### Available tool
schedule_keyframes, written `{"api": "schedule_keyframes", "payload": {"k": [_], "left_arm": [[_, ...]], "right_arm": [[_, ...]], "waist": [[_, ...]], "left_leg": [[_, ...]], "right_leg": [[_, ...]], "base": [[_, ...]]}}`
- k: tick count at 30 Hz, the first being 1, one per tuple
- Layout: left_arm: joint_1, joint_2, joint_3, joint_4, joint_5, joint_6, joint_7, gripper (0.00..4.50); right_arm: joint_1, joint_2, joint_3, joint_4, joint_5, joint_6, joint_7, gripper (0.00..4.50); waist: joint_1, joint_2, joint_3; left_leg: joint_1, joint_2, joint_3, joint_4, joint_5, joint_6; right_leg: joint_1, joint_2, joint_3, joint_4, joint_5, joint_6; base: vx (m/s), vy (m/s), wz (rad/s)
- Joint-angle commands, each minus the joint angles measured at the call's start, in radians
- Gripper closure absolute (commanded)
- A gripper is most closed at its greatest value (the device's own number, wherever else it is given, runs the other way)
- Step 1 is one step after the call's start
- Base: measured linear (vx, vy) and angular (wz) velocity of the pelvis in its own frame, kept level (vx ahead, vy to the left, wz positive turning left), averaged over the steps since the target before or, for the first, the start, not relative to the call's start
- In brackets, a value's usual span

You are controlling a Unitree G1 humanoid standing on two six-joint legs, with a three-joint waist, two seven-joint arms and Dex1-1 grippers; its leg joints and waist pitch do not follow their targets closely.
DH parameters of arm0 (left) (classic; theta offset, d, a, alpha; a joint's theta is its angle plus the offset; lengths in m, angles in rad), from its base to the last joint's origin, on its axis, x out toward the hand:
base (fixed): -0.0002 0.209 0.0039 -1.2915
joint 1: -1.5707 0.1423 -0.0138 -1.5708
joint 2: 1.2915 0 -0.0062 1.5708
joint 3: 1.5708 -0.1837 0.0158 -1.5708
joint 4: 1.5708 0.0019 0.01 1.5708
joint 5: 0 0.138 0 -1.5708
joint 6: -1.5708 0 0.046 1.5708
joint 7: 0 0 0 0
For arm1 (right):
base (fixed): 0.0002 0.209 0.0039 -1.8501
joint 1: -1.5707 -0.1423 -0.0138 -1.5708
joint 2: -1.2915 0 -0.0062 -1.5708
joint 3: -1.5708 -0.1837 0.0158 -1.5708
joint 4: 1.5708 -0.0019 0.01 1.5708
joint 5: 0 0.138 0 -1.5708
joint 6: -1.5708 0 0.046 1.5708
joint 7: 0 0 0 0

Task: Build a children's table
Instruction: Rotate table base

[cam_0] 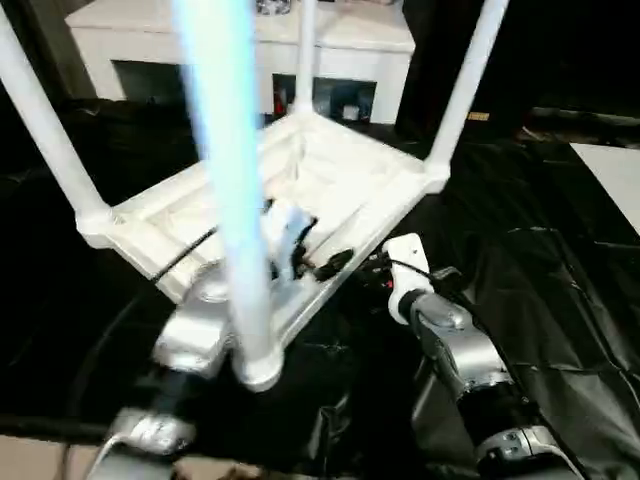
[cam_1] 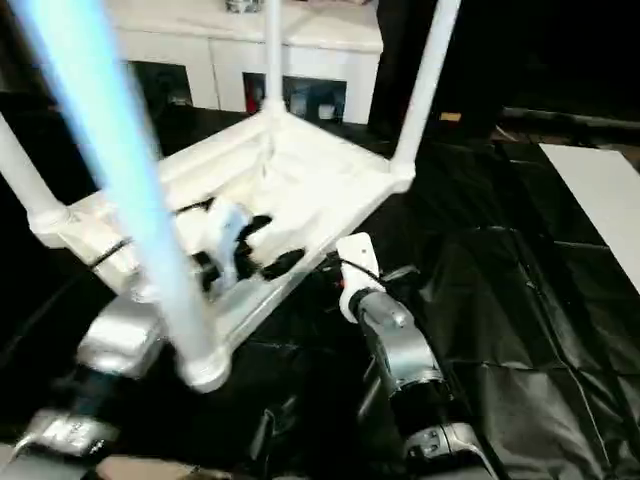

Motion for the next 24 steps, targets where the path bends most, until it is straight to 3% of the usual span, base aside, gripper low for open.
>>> {"api": "schedule_keyframes", "payload": {"k": [1,6,7,10,13,14,15,17,18,22,24], "left_arm": [[-0.025,-0.017,-0.023,0.03,0.023,-0.025,0.026,0.02],[-0.055,-0.03,-0.002,0.084,0.032,-0.063,0.066,0.02],[-0.062,-0.023,0.01,0.101,0.032,-0.08,0.071,0.02],[-0.043,0.035,0.044,0.078,-0.002,-0.094,0.002,0.02],[-0.007,0.105,0.053,0.03,-0.053,-0.076,-0.125,0.02],[0.009,0.137,0.062,0.011,-0.078,-0.063,-0.176,0.02],[0.013,0.147,0.068,0.007,-0.088,-0.058,-0.19,0.02],[0.021,0.176,0.074,0.005,-0.1,-0.054,-0.221,0.02],[0.026,0.204,0.077,0.008,-0.1,-0.056,-0.241,0.02],[0.028,0.268,0.079,0.018,-0.09,-0.058,-0.283,0.02],[0.043,0.379,0.059,0.005,-0.077,-0.034,-0.394,0.02]], "right_arm": [[-0.02,0.006,0.026,-0.012,0.002,-0.018,0.024,0.54],[-0.015,-0.018,0.009,-0.019,-0.003,-0.022,0.014,0.54],[-0.014,-0.028,-0.003,-0.025,-0.002,-0.021,0.011,0.54],[-0.015,-0.058,-0.036,-0.036,0.007,-0.019,0.007,0.54],[-0.02,-0.085,-0.058,-0.044,0.014,-0.017,0.009,0.54],[-0.023,-0.099,-0.067,-0.043,0.017,-0.018,0.011,0.54],[-0.025,-0.103,-0.069,-0.041,0.018,-0.019,0.01,0.54],[-0.03,-0.112,-0.074,-0.033,0.02,-0.024,0.011,0.54],[-0.034,-0.118,-0.076,-0.024,0.02,-0.028,0.011,0.54],[-0.04,-0.123,-0.08,-0.014,0.021,-0.031,0.007,0.54],[-0.046,-0.123,-0.082,-0.008,0.022,-0.032,0.005,0.54]], "waist": [[0.004,0.008,-0.057],[0.005,0.009,-0.06],[0.006,0.013,-0.06],[0.007,0.009,-0.062],[0.008,0.011,-0.062],[0.011,0.007,-0.062],[0.011,0.013,-0.06],[0.011,0.015,-0.059],[0.012,0.011,-0.058],[0.011,0.014,-0.056],[0.011,0.013,-0.056]], "left_leg": [[0.023,0.067,-0.042,-0.091,-0.348,-0.035],[0.023,0.065,-0.039,-0.087,-0.319,-0.017],[0.021,0.065,-0.04,-0.087,-0.307,-0.014],[0.022,0.066,-0.039,-0.086,-0.291,-0.005],[0.023,0.066,-0.036,-0.085,-0.273,0.001],[0.024,0.066,-0.036,-0.086,-0.264,0.001],[0.027,0.067,-0.034,-0.087,-0.269,-0.002],[0.03,0.066,-0.033,-0.087,-0.281,-0.009],[0.029,0.067,-0.034,-0.089,-0.296,-0.012],[0.031,0.068,-0.037,-0.094,-0.335,-0.036],[0.031,0.066,-0.038,-0.095,-0.338,-0.042]], "right_leg": [[0.029,-0.049,0.029,-0.08,-0.249,-0.174],[0.03,-0.046,0.029,-0.078,-0.194,-0.189],[0.034,-0.047,0.028,-0.075,-0.176,-0.196],[0.035,-0.046,0.027,-0.072,-0.144,-0.208],[0.035,-0.046,0.027,-0.068,-0.128,-0.221],[0.036,-0.047,0.026,-0.065,-0.125,-0.227],[0.032,-0.044,0.025,-0.065,-0.13,-0.23],[0.03,-0.043,0.026,-0.066,-0.134,-0.23],[0.03,-0.045,0.026,-0.067,-0.156,-0.228],[0.025,-0.046,0.028,-0.07,-0.212,-0.208],[0.024,-0.047,0.029,-0.07,-0.224,-0.197]], "base": [[0.0,0.0,0.0],[0.0,0.0,0.0],[0.0,0.0,0.0],[0.0,0.0,0.0],[0.0,0.0,0.0],[0.0,0.0,0.0],[0.0,0.0,0.0],[0.0,0.0,0.0],[0.0,0.0,0.0],[0.0,0.0,0.0],[0.0,0.0,0.0]]}}
